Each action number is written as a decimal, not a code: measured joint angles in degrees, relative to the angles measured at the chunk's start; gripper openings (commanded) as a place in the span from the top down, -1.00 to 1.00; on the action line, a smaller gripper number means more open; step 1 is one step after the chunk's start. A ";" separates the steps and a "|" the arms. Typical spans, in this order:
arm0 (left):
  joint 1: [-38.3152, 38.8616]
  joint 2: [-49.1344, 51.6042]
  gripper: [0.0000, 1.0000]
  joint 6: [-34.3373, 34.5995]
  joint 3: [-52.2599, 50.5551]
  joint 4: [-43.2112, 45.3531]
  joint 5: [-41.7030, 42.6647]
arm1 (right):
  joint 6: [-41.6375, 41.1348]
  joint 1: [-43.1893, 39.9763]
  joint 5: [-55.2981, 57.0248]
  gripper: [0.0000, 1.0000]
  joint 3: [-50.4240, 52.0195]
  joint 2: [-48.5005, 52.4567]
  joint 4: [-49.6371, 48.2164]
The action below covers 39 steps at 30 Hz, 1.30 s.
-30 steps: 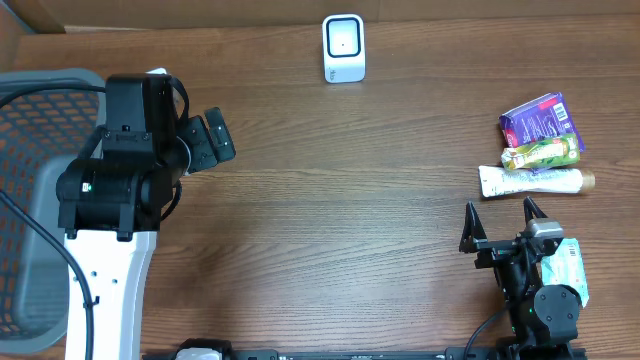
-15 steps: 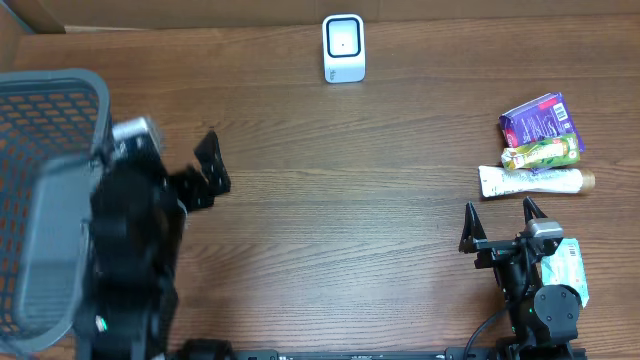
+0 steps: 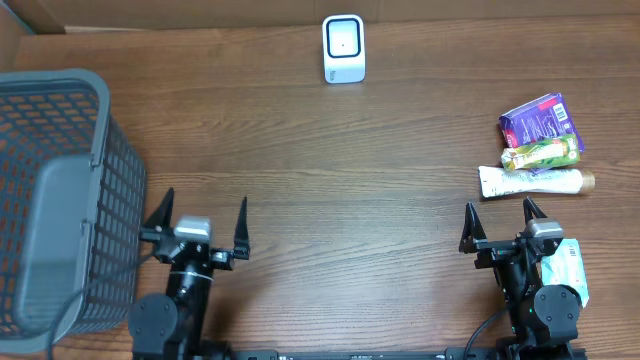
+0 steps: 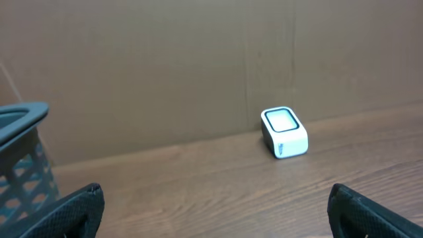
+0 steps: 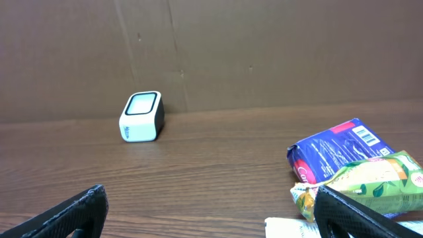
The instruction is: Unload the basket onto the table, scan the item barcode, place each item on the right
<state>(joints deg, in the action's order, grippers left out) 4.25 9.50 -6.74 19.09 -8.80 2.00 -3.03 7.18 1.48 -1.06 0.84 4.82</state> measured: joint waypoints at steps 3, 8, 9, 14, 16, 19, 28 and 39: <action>0.00 -3.63 -0.99 -1.36 -5.73 5.14 0.72 | 0.00 0.00 0.00 -1.00 0.02 0.00 -0.02; 0.00 -6.69 -0.99 -4.20 -12.55 9.73 1.11 | 0.00 0.00 -0.02 -1.00 0.00 0.00 -0.02; 0.00 -6.99 -0.99 -4.87 -13.64 9.73 1.22 | 0.02 0.00 -0.02 -1.00 0.00 0.00 -0.04; 0.00 -8.15 -0.98 -7.48 -17.53 9.51 1.46 | 0.02 0.00 -0.02 -1.00 0.00 0.00 -0.02; 0.00 -8.48 -0.99 -8.39 -18.12 7.54 1.46 | 0.02 0.00 -0.02 -1.00 0.00 0.00 -0.02; 0.00 -8.50 -0.99 -8.90 -18.45 4.74 1.46 | 0.00 0.00 0.00 -1.00 0.00 0.00 -0.02; 0.00 -8.59 -0.99 -8.87 -18.51 4.55 1.44 | 0.00 0.00 -0.04 -1.00 0.02 0.00 -0.02; 0.00 -8.59 -0.99 -8.87 -18.51 4.55 1.46 | 0.00 0.00 0.00 -1.00 0.00 0.00 0.00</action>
<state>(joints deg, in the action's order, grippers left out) 4.25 0.91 -15.62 0.58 -4.25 3.46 -3.03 7.18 1.48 -1.06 0.84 4.82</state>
